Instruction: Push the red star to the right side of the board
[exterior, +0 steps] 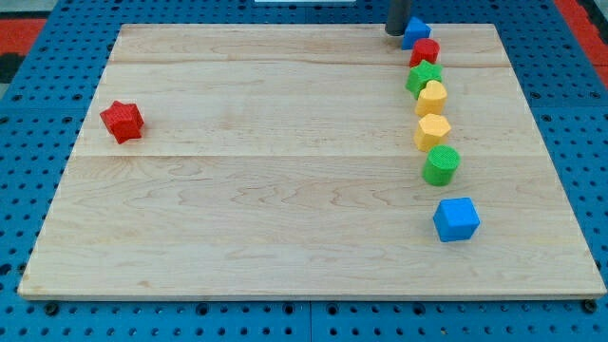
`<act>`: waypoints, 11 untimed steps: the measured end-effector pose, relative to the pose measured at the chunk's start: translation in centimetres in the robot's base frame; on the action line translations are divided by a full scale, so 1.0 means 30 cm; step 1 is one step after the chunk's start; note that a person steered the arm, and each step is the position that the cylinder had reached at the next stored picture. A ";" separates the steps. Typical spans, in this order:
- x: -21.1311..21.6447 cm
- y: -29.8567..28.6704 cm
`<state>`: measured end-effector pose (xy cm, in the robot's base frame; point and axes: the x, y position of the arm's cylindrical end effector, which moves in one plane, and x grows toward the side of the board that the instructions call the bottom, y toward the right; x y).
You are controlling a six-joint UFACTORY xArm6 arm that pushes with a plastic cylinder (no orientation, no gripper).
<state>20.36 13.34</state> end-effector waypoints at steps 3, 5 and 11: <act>0.383 -1.145; 0.659 -1.227; 0.807 -0.549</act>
